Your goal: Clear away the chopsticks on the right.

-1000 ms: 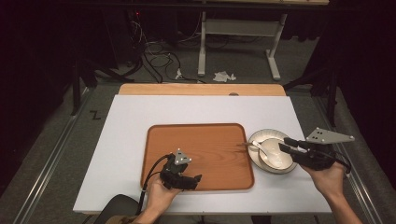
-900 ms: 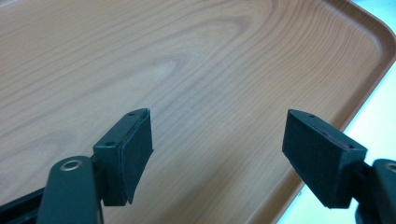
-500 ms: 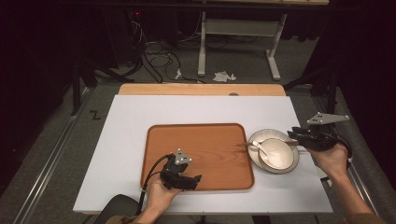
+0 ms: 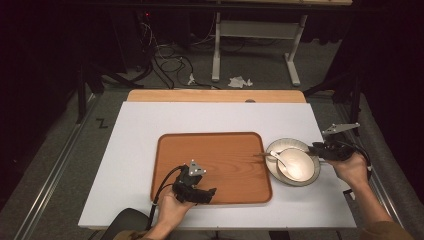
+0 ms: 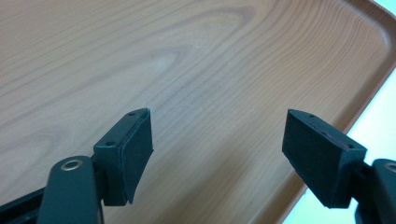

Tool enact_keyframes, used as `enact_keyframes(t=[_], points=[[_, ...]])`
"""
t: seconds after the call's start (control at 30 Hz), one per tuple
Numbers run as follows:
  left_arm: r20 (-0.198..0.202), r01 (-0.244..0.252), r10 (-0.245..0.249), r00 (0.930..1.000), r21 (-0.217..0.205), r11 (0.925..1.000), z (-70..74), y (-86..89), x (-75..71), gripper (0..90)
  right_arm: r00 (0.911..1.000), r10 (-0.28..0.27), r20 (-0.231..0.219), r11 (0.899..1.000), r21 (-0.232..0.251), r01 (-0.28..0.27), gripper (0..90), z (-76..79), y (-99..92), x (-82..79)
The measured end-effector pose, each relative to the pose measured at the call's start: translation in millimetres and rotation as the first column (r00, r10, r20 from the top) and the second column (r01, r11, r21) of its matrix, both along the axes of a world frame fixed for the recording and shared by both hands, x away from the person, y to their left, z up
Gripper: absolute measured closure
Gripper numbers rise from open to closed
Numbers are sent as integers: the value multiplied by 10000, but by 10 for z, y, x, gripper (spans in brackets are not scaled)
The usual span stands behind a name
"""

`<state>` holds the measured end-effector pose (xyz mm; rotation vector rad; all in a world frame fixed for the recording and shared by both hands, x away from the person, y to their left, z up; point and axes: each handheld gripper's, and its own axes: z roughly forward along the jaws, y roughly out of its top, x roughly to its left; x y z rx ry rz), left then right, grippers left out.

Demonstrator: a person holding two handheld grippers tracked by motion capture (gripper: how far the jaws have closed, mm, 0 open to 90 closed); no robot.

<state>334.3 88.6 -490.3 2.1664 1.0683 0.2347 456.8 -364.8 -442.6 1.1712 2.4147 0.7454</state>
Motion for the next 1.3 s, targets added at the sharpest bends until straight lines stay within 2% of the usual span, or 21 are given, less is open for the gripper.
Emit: enact_keyframes(t=[0.33, 0.4, 0.67, 0.8, 1.0, 1.3], points=[[-28, -6, 6, 10000, 8, 10000, -7, -4, 0, 247, 9997, 14, -261, 9991, -434, -25, 708, -47, 10, 68], [-12, -18, 18, 10000, 16, 10000, -5, 1, -2, 247, 9989, 121, -452, 9985, -522, -144, 706, -59, 12, 89], [-56, -11, 11, 10000, 17, 10000, -12, -8, 0, 247, 9983, 158, -565, 9983, -545, -189, 695, -54, 31, 143], [-36, -49, 49, 10000, -1, 10000, -11, -6, -3, 247, 9962, 283, -819, 9975, -627, -334, 674, -69, 72, 181], [-60, 8, -7, 10000, 50, 10000, -15, -8, 2, 247, 9955, 419, -853, 9971, -604, -472, 672, -81, 126, 224], [-64, 25, -24, 10000, 75, 10000, -19, -13, 3, 247, 9946, 378, -969, 9965, -706, -447, 725, -69, 185, 283]])
